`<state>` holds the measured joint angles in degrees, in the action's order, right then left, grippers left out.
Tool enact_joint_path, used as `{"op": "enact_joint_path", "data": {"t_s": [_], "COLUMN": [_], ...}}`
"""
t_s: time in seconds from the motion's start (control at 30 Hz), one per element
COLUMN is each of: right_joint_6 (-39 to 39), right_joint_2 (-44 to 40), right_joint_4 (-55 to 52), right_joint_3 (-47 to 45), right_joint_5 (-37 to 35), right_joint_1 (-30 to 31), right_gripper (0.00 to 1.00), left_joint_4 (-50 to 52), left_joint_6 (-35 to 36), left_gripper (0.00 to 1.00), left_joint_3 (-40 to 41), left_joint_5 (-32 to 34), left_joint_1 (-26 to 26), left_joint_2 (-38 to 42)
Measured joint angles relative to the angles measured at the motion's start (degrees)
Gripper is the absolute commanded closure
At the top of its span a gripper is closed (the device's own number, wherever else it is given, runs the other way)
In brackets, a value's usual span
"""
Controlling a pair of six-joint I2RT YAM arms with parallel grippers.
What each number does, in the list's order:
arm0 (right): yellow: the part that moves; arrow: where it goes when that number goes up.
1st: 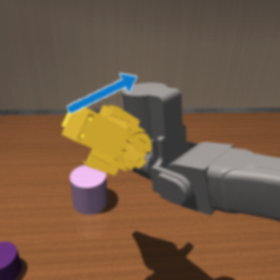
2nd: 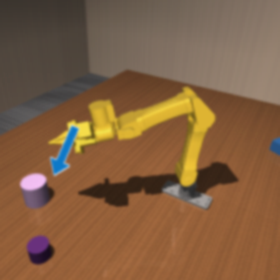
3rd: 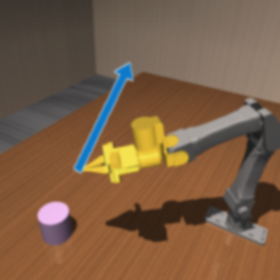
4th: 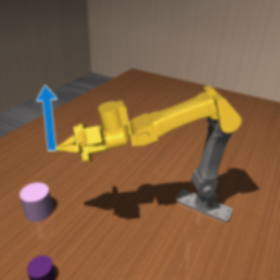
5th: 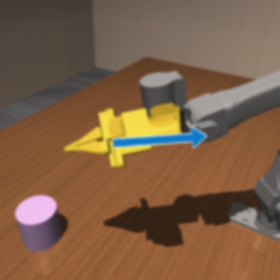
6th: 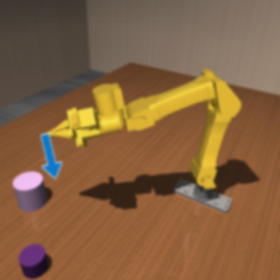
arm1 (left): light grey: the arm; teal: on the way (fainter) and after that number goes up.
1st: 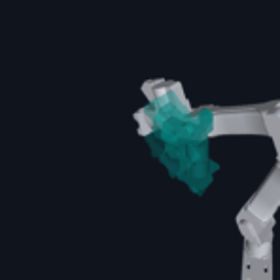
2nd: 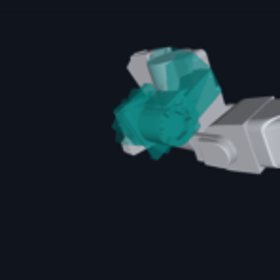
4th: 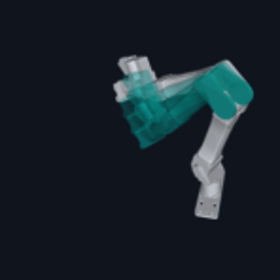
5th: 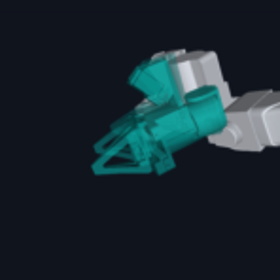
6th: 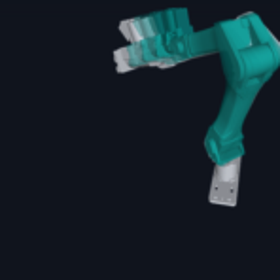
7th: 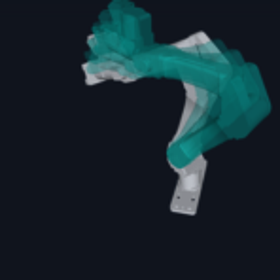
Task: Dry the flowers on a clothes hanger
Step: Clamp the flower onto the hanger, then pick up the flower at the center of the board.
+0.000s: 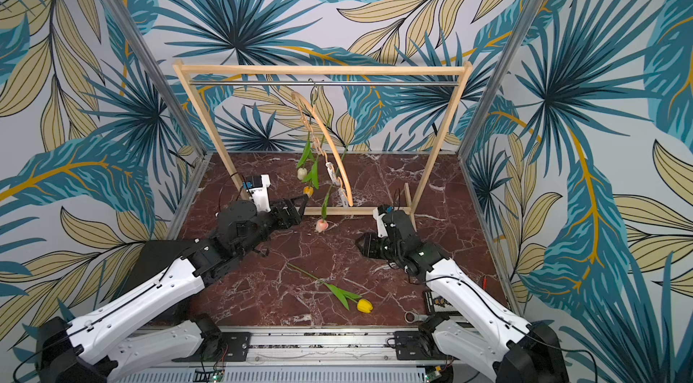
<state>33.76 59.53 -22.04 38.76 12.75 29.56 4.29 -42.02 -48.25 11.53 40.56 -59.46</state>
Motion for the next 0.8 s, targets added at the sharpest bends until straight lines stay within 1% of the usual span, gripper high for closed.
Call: {"op": "enact_joint_path", "data": {"t_s": [0.13, 0.27, 0.37, 0.53, 0.7, 0.8], "right_joint_6": [-0.39, -0.92, -1.97, -4.50, -6.73, -8.00], "right_joint_2": [1.60, 3.76, 7.41, 13.18, 18.73, 22.93], "right_joint_4": [-1.40, -0.61, 1.51, 6.56, 10.47, 12.33], "right_joint_3": [-2.05, -3.30, -3.45, -3.48, -1.79, 0.28], "right_joint_5": [-1.49, -3.34, -4.76, -8.13, -10.43, -10.86], "right_joint_1": [5.51, 10.97, 15.08, 22.32, 24.98, 25.62], "right_gripper": [0.55, 0.54, 0.55, 0.55, 0.55, 0.58], "left_joint_4": [6.58, 13.77, 17.90, 22.36, 24.39, 25.62], "left_joint_6": [-2.21, -6.40, -10.27, -15.65, -19.47, -20.79], "left_gripper": [0.09, 0.15, 0.20, 0.29, 0.30, 0.30], "left_joint_3": [0.00, 0.39, 2.16, 5.51, 8.07, 9.03], "left_joint_5": [4.04, 6.38, 6.86, 6.38, 5.60, 5.55], "left_joint_1": [-1.03, -3.04, -4.33, -5.01, -5.01, -5.05], "left_joint_2": [0.09, 0.04, 0.00, 0.00, 0.70, 1.90]}}
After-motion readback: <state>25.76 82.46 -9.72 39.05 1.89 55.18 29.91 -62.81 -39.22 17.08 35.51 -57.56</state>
